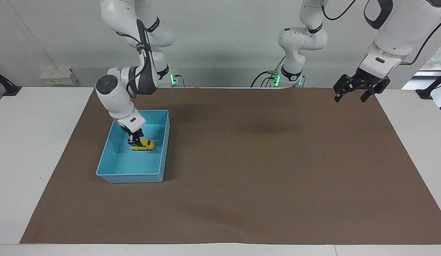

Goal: Wind up and store yellow beetle car
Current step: 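Lift the car over the rim and lower it into the box, then open the right gripper and withdraw it from the box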

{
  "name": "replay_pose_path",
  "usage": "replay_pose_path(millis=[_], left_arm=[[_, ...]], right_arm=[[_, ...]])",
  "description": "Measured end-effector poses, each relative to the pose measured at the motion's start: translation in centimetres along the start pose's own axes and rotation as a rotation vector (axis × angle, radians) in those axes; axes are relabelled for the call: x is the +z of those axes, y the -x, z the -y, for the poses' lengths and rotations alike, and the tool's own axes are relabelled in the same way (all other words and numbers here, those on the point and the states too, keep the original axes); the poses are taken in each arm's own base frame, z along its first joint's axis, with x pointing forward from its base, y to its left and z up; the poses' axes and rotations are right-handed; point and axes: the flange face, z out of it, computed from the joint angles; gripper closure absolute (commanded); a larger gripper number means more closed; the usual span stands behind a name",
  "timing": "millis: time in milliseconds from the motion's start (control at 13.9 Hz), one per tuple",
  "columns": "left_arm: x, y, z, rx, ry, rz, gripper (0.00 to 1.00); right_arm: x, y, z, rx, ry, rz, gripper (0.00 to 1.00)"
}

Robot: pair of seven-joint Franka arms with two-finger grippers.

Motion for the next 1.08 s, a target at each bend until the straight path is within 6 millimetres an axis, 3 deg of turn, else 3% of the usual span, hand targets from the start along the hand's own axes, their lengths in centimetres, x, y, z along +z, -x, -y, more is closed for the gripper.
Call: replay_pose_path(millis=[144, 289, 721, 1082], left_arm=[[0.0, 0.0, 0.0, 0.0, 0.0, 0.0, 0.0], [0.0, 0.0, 0.0, 0.0, 0.0, 0.0, 0.0], [0.0, 0.0, 0.0, 0.0, 0.0, 0.0, 0.0], [0.0, 0.0, 0.0, 0.0, 0.0, 0.0, 0.0]], right_arm=[[-0.4, -0.1, -0.2, 0.013, 0.002, -0.005, 0.0], [-2.1, -0.5, -0.9, 0.035, -0.012, -0.008, 0.0], [-11.7, -2.5, -3.4, 0.208, 0.004, -0.045, 0.0], [-20.0, -2.4, -2.6, 0.546, 0.039, -0.062, 0.0]])
